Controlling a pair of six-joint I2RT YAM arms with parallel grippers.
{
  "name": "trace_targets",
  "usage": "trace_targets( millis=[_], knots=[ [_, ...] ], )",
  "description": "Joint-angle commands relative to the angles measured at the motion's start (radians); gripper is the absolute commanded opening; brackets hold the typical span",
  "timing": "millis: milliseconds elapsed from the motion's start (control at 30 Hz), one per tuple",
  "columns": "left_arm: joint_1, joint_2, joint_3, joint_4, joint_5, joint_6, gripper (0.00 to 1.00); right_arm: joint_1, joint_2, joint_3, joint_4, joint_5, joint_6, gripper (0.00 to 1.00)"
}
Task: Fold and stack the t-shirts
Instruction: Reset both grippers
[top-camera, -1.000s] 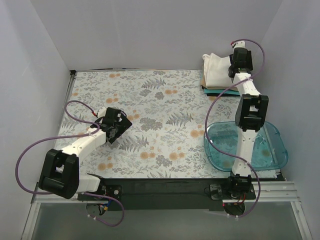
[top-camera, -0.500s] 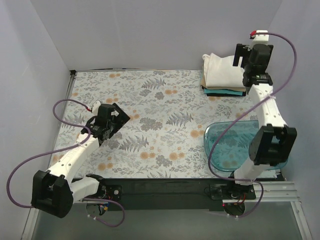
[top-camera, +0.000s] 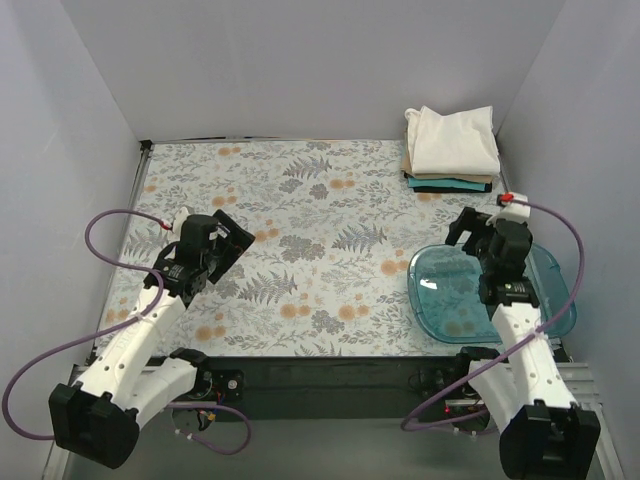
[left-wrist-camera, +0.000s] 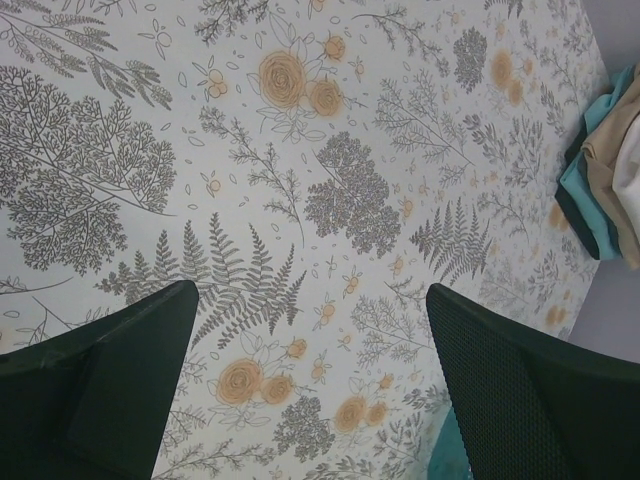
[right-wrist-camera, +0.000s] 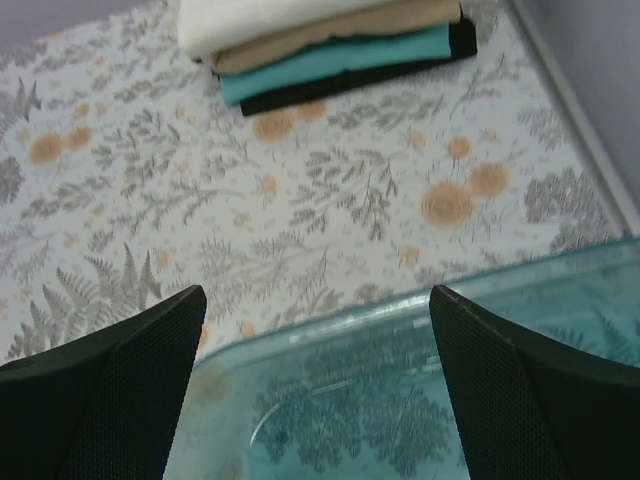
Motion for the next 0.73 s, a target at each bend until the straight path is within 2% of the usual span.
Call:
trace_targets(
  millis=[0,167,700],
  knots=[
    [-0.002,-0.052,-0.019,-0.066,0.015,-0.026,0.98,-0.001,-0.153,-0.129,0.034,-0.032,0.079,0.98],
    [-0.002,-0.103,-0.081,-0.06,0.028,-0.034,0.98,-0.001,-0.287,-0.241,0.033,0.008,0.085,0.98],
    [-0.002,-0.114,-0.096,-0.04,0.005,-0.043,0.98,-0.001,-0.304,-0.255,0.027,0.02,0.09,0.98]
  ],
)
